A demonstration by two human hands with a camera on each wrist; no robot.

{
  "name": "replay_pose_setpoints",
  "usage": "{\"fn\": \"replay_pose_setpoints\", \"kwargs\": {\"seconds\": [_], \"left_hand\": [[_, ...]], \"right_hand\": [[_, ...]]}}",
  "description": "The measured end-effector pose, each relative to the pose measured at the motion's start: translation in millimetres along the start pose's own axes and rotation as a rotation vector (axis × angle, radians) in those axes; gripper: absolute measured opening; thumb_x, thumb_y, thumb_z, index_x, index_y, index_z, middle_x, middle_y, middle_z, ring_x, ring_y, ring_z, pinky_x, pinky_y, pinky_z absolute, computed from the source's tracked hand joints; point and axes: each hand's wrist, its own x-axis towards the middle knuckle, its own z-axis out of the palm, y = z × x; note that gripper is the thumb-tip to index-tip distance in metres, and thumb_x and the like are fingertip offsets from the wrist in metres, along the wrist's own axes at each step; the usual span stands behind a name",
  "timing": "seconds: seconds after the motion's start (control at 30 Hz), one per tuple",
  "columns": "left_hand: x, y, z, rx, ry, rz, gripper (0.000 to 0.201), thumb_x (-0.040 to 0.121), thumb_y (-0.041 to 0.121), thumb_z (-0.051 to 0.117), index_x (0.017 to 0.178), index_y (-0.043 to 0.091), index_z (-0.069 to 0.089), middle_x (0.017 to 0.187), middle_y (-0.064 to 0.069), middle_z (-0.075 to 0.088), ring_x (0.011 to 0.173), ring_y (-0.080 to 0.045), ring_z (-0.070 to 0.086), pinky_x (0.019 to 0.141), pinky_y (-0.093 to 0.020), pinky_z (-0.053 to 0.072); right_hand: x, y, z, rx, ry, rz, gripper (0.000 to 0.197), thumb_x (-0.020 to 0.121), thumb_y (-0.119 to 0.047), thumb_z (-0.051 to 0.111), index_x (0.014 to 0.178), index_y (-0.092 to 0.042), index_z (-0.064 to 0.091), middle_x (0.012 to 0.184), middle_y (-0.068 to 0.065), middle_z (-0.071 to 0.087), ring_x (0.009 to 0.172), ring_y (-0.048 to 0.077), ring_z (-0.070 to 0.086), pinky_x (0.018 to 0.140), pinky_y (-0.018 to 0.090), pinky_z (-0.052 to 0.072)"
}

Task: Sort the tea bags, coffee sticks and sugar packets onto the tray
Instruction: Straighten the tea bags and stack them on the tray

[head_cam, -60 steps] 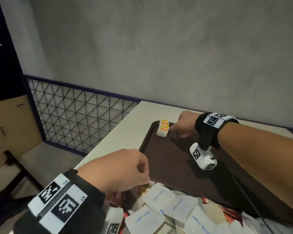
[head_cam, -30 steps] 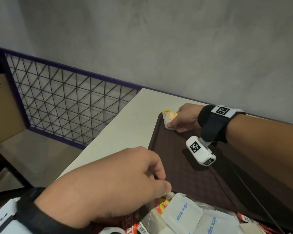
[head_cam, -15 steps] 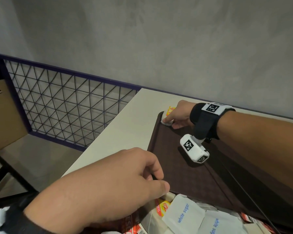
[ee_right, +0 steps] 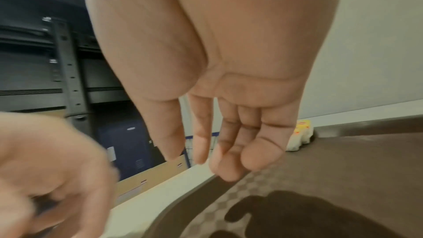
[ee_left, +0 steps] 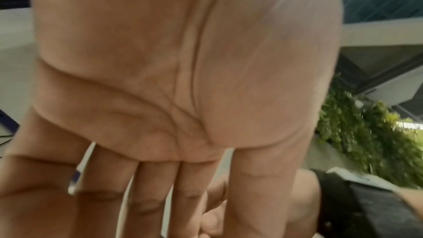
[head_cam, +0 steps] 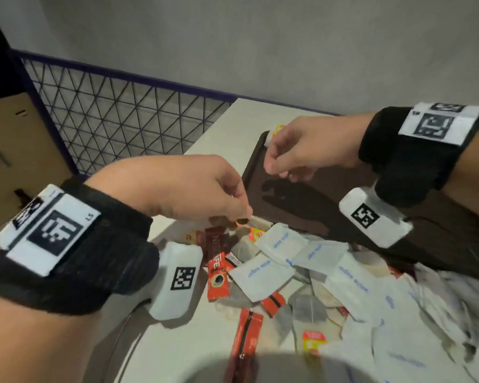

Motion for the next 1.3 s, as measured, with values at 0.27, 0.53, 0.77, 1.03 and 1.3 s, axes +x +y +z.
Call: {"fn": "replay_pose_setpoints", "kwargs": {"seconds": [0.27,0.53,0.77,1.03,1.3], "left_hand": [[-3,18,31,0.26,0.082,-0.143,0.039,0.092,0.057,0.065,0.099,0.02,0.076,0.093,0.004,0.07,0.09,-0.018,0.063,0.076,-0.032,0.047],[-41,27,24,0.081,0.276,-0.116,0.023,0.089,0.04,0.075,0.086,0.018,0.07,0.086,-0.002,0.071,0.077,-0.019,0.06,0.063,-0.029,0.043],[-124,44,68,-0.786,0.51,0.037,0.012,0.094,0.011,0.07,0.087,0.006,0.061,0.09,-0.018,0.076,0.074,-0.022,0.074,0.07,-0.037,0.06],[-145,49,173,-1.236,0.715,0.047,0.032,0.097,0.019,0.07,0.108,-0.006,0.054,0.089,-0.029,0.075,0.077,-0.055,0.071,0.073,-0.058,0.058],[-146,57,175,-1.233,0.704,0.02,0.017,0.099,0.015,0.067,0.115,0.012,0.07,0.099,-0.013,0.079,0.081,-0.033,0.078,0.074,-0.046,0.063]], "right_hand": [[-94,-33,34,-0.177,0.033,0.011,0.017,0.095,-0.037,0.069,0.093,-0.02,0.073,0.081,0.0,0.073,0.068,0.012,0.064,0.061,0.025,0.053],[-173,-4,66,-0.092,0.03,0.01,0.007,0.09,-0.03,0.074,0.092,-0.023,0.075,0.078,0.0,0.075,0.061,0.011,0.066,0.056,0.023,0.054],[-191,-14,106,-0.522,0.015,-0.298,0.028,0.088,-0.024,0.069,0.113,-0.035,0.071,0.097,-0.008,0.058,0.089,0.016,0.055,0.073,0.031,0.047],[-191,-7,127,-0.653,0.076,-0.352,0.022,0.094,-0.015,0.06,0.112,-0.023,0.07,0.107,0.001,0.059,0.096,0.021,0.053,0.074,0.026,0.033],[-201,-1,125,-0.633,0.181,-0.362,0.01,0.096,-0.023,0.054,0.099,-0.021,0.063,0.102,0.001,0.05,0.091,0.025,0.055,0.071,0.034,0.04]]}}
